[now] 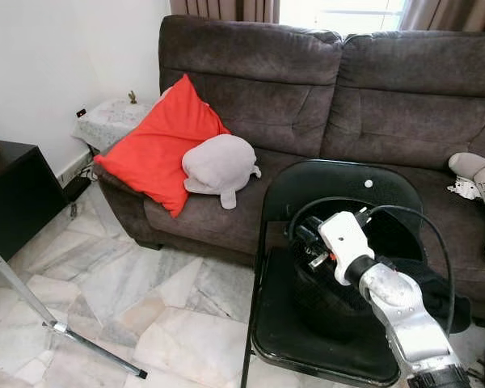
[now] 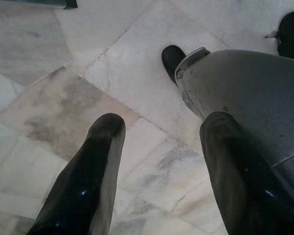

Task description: Hang hanger

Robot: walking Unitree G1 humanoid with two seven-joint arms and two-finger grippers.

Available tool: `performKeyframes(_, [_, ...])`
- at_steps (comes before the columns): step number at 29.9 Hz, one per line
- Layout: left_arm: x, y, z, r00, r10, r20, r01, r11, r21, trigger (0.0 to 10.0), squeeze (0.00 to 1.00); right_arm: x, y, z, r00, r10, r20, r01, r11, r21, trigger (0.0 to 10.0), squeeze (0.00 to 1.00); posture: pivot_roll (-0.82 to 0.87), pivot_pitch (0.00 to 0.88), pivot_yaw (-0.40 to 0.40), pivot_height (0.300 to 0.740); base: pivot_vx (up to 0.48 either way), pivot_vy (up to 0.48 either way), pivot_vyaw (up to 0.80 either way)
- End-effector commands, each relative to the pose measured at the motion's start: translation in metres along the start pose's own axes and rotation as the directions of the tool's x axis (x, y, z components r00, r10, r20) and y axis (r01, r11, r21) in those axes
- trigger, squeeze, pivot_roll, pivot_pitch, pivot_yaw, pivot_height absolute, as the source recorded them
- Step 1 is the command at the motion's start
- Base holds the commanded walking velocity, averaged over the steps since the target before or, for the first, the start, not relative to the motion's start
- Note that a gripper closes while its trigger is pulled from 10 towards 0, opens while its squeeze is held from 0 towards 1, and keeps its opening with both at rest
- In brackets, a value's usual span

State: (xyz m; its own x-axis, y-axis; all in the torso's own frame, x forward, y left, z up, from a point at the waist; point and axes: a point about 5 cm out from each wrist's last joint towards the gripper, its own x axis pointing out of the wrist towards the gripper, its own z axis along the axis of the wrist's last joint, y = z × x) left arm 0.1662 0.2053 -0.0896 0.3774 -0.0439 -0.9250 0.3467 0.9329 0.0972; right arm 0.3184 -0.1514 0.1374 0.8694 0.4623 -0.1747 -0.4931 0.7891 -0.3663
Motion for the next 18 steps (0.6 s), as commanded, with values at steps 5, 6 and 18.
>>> performKeyframes(5, [-0.001, 0.004, -0.004, 1.000, 0.007, -0.027, -0.007, 1.000, 0.019, 10.0, 0.00, -0.014, 0.002, 0.011, 0.990, -0.132, 0.048, 0.128, 0.989, 0.076, 10.0, 1.00, -0.06, 0.027, 0.048, 0.740, 0.000, 0.000, 0.00])
performKeyframes(6, [-0.001, 0.004, -0.004, 1.000, 0.007, -0.027, -0.007, 1.000, 0.019, 10.0, 0.00, -0.017, 0.001, 0.013, 0.981, -0.185, 0.065, 0.179, 0.980, 0.091, 10.0, 1.00, -0.06, 0.027, 0.048, 0.740, 0.000, 0.000, 0.00])
performKeyframes(18, [-0.001, 0.004, -0.003, 1.000, 0.004, -0.028, -0.002, 0.999, 0.040, 10.0, 0.00, -0.110, 0.038, -0.025, 0.737, -0.610, -0.290, 0.664, 0.576, 0.477, 10.0, 0.00, -0.10, 0.031, 0.045, 0.740, 0.000, 0.000, 0.00])
